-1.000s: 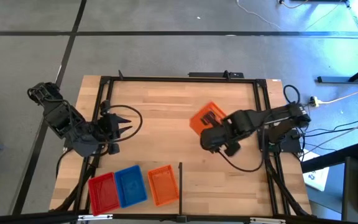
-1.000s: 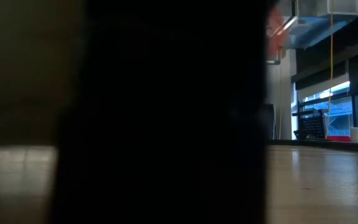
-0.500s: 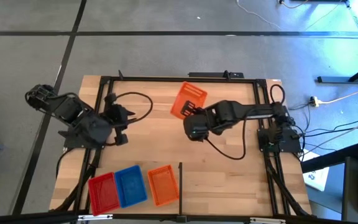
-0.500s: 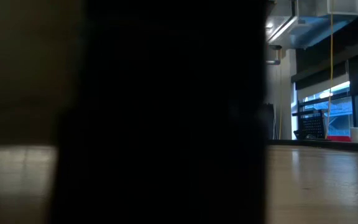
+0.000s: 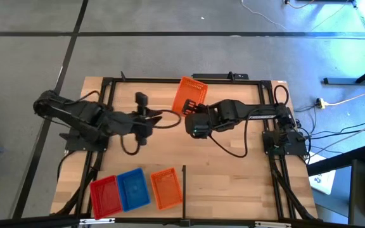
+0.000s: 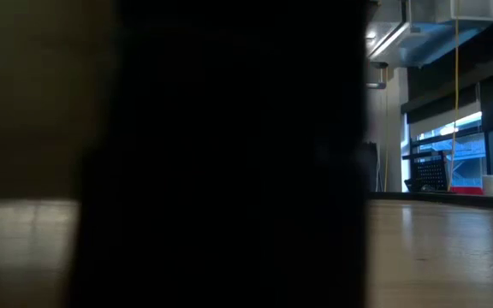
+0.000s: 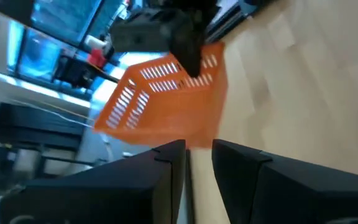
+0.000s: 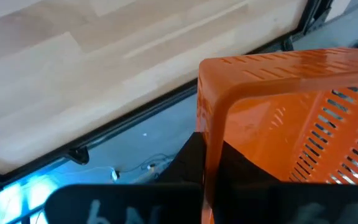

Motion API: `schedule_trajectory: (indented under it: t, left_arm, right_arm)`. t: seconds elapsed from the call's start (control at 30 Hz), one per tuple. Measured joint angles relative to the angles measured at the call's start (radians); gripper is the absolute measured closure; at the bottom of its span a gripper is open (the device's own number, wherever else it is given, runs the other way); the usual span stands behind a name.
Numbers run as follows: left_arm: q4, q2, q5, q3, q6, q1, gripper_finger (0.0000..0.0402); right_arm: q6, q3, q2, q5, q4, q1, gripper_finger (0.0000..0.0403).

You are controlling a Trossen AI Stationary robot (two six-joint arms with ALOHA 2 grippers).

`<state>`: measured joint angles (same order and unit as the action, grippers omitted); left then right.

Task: Stack baskets on shelf by color
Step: Stack the orange bin on top of the orange bin on the shelf

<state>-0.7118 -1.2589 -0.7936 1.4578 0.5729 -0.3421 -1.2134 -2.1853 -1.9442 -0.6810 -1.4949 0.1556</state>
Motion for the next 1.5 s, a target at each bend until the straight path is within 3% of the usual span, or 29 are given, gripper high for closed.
schedule_trajectory:
  t: [0.37, 0.6, 0.9, 1.23, 1.5]
  left_arm:
    - [0.043, -0.095, 0.128, -0.001, 0.269, 0.1, 0.0327]
    - [0.145, -0.105, 0.143, 0.0, 0.276, 0.144, 0.0327]
    - [0.145, -0.115, 0.189, 0.0, 0.264, 0.192, 0.0327]
    - [0.203, -0.114, 0.202, 0.002, 0.248, 0.159, 0.0327]
    - [0.142, -0.114, 0.203, 0.028, 0.188, 0.135, 0.0327]
  right_arm:
    - [-0.041, 0.0, 0.0, -0.045, 0.003, 0.002, 0.0403]
    - [-0.049, 0.0, 0.0, -0.044, 0.003, 0.002, 0.0403]
    - [-0.05, 0.0, 0.0, -0.044, 0.011, 0.002, 0.0403]
    - [-0.048, 0.0, 0.0, -0.045, 0.011, 0.001, 0.0403]
    - [-0.047, 0.0, 0.0, -0.071, 0.011, 0.001, 0.0403]
